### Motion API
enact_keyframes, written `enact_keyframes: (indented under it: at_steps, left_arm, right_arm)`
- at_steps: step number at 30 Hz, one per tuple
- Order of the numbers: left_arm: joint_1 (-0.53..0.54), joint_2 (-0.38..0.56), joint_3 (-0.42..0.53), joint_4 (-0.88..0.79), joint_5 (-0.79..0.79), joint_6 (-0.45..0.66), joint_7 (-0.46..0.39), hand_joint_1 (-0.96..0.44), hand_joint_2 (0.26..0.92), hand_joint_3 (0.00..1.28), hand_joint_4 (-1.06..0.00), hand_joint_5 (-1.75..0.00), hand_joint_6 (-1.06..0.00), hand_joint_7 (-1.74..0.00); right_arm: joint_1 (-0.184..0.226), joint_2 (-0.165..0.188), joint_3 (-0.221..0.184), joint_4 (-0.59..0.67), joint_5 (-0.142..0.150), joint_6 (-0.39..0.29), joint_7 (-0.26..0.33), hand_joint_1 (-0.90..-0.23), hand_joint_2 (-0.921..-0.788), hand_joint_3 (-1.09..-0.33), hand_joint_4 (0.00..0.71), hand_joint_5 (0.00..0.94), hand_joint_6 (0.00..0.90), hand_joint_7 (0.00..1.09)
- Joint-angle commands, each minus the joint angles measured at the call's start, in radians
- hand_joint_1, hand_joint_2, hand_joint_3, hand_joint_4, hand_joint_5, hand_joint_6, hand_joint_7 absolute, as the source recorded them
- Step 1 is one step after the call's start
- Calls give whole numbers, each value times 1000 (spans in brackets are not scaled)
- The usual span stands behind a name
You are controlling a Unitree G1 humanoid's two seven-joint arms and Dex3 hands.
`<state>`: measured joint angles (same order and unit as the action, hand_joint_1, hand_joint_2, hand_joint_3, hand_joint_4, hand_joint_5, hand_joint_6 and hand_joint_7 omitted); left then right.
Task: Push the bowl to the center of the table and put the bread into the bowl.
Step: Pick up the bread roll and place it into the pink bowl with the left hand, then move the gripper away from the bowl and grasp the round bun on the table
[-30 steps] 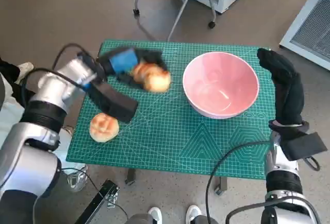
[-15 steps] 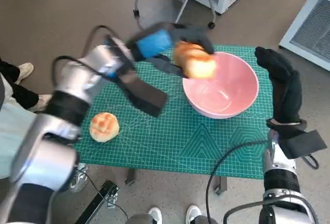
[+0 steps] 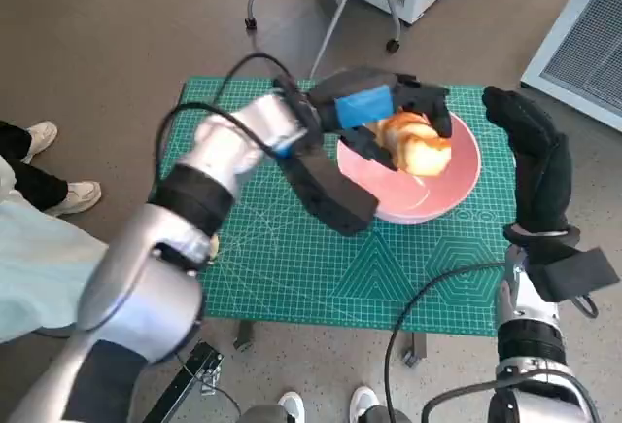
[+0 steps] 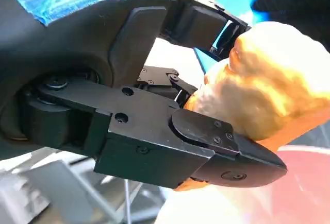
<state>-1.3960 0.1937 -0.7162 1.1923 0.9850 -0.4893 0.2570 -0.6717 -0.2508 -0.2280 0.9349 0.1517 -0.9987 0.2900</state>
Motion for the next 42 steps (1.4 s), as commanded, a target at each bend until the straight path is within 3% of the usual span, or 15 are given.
enact_keyframes:
  at_steps: [1,2,3,5,8,11,13,17,24,29,42]
  left_arm:
    - [-15,-33,6,40,-29,45,-90,-1,921,172,-507,-1298,-569,-1283]
    - [-11,-44,13,46,-43,67,-142,-1,921,221,-448,-1349,-517,-1343]
    - [-9,-52,19,49,-53,82,-179,18,913,239,-358,-1205,-421,-1258]
    - [-8,-66,28,53,-71,119,-260,96,909,272,-164,-665,-202,-935]
    - [-17,-79,36,40,-94,165,-378,200,911,301,-54,-230,-67,-736]
    - [-22,-78,39,11,-107,189,-455,215,871,369,-19,-76,-22,-680]
    - [-21,-74,36,-5,-109,197,-479,150,841,343,-17,-42,-17,-677]
    - [-10,-55,36,-35,-107,184,-470,34,851,202,-24,-14,-28,-676]
    - [31,28,93,-114,-164,89,-408,-31,844,133,-85,-35,-88,-694]
    - [68,108,134,-225,-200,54,-431,-95,849,81,-149,-50,-159,-653]
    - [298,481,338,-684,-327,-83,-543,-56,864,2,-326,-11,-439,-212]
  right_arm:
    - [45,-6,-1,-12,-7,1,-13,-566,-921,-880,361,3,42,740]
    - [48,-8,-2,-15,-9,1,-16,-566,-921,-880,361,3,42,740]
    - [51,-9,-3,-18,-10,1,-19,-566,-921,-880,360,3,42,740]
    - [57,-11,-3,-26,-15,2,-27,-565,-921,-880,359,2,41,741]
    - [67,-13,-2,-41,-20,3,-38,-567,-921,-881,358,2,40,743]
    - [72,-13,0,-51,-21,7,-43,-578,-921,-880,358,1,38,746]
    - [74,-13,-1,-55,-23,11,-46,-584,-921,-878,358,1,37,748]
    - [78,-10,0,-63,-25,19,-52,-589,-921,-877,357,1,35,751]
    - [82,-2,8,-67,-42,19,-72,-589,-921,-876,358,1,33,754]
    - [80,2,13,-60,-56,15,-85,-575,-921,-880,358,1,33,757]
    - [70,11,25,-44,-25,14,-54,-567,-921,-878,357,1,32,764]
